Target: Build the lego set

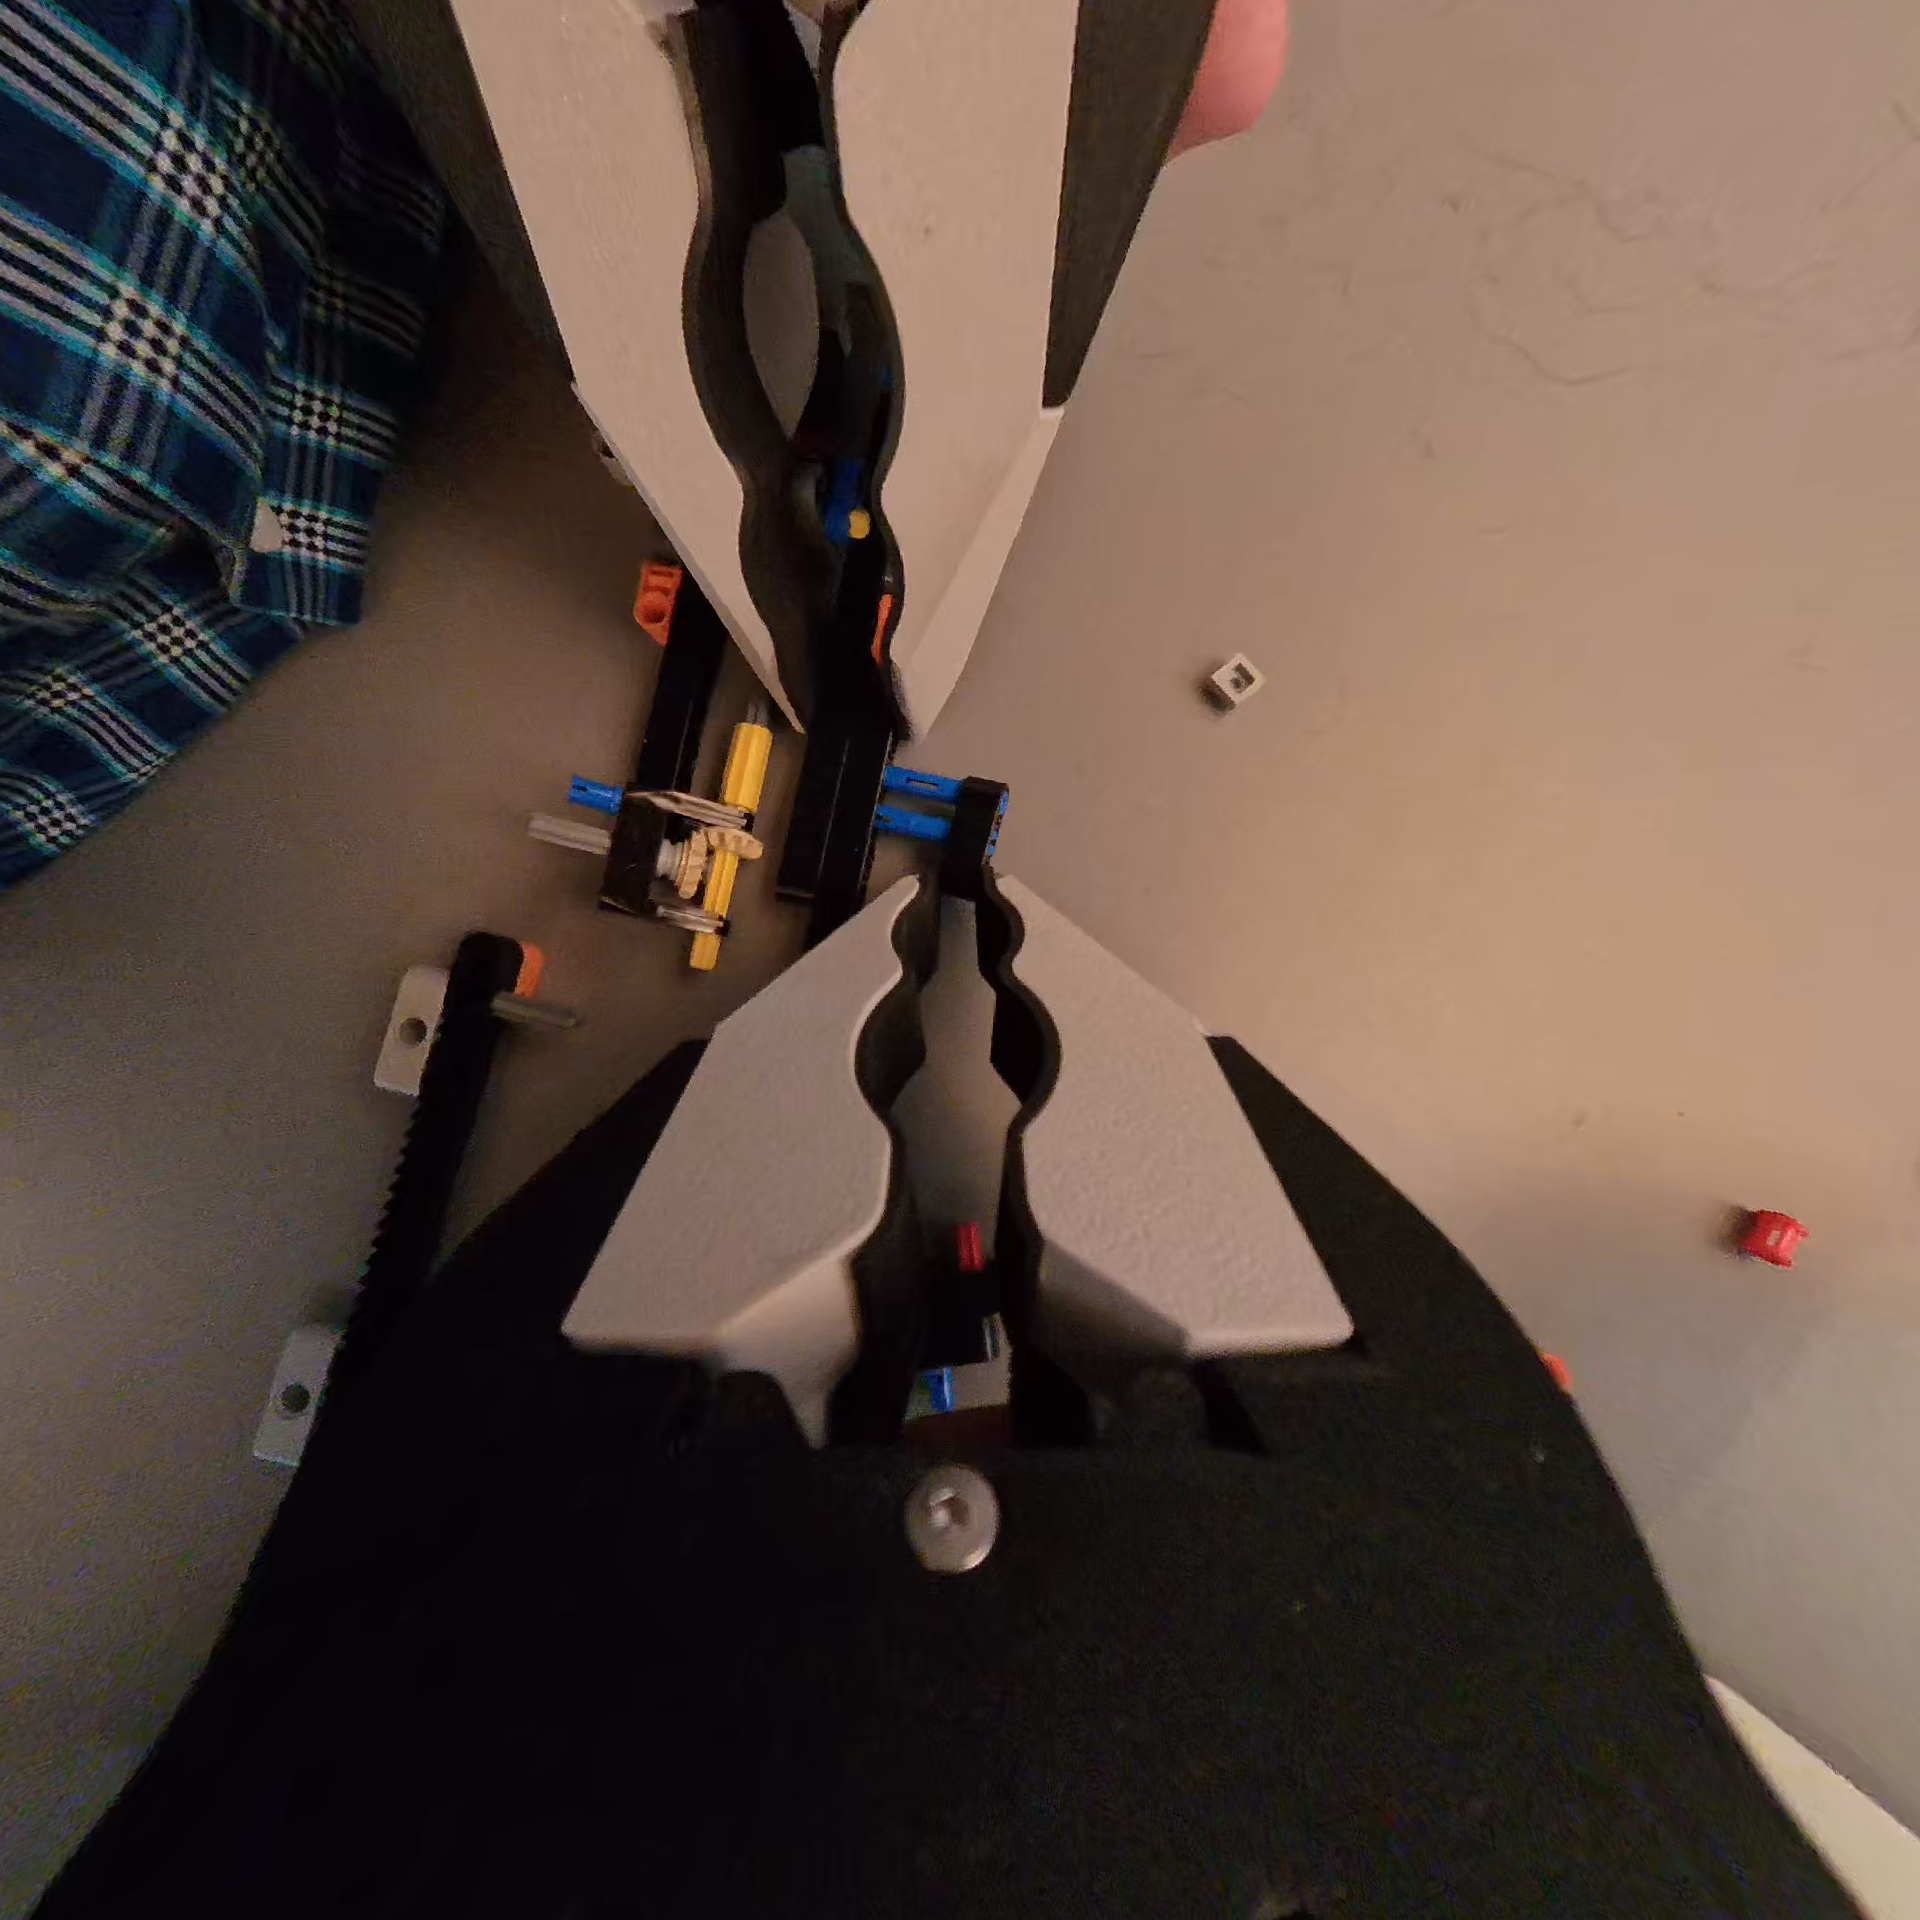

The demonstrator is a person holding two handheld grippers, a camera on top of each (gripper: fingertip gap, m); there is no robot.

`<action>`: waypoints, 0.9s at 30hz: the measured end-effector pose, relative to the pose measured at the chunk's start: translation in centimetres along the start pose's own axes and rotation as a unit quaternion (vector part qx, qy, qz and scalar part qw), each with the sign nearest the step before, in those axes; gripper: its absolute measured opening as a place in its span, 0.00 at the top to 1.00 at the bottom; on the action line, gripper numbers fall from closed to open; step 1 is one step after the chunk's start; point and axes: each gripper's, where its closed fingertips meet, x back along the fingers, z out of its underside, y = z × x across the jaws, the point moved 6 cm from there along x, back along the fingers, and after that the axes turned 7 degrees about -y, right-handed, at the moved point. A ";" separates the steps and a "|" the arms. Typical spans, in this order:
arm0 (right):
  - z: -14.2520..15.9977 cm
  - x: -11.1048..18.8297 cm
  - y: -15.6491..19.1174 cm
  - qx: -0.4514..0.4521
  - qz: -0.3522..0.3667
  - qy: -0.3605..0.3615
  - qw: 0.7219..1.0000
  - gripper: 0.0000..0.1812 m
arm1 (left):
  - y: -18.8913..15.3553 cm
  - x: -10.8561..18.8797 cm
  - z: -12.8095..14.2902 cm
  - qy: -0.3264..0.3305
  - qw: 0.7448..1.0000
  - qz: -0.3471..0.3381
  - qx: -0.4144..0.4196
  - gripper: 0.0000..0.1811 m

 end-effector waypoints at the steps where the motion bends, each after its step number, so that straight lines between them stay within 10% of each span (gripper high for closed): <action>1: 0.0 -0.1 0.0 -0.005 0.000 0.002 1.000 0.98 | 0.0 0.0 0.0 0.002 1.000 0.001 -0.001 0.92; 27: -1.2 -1.2 -0.9 -0.053 -0.001 -0.008 0.999 0.97 | 0.0 0.3 0.1 0.002 1.000 0.014 0.005 0.92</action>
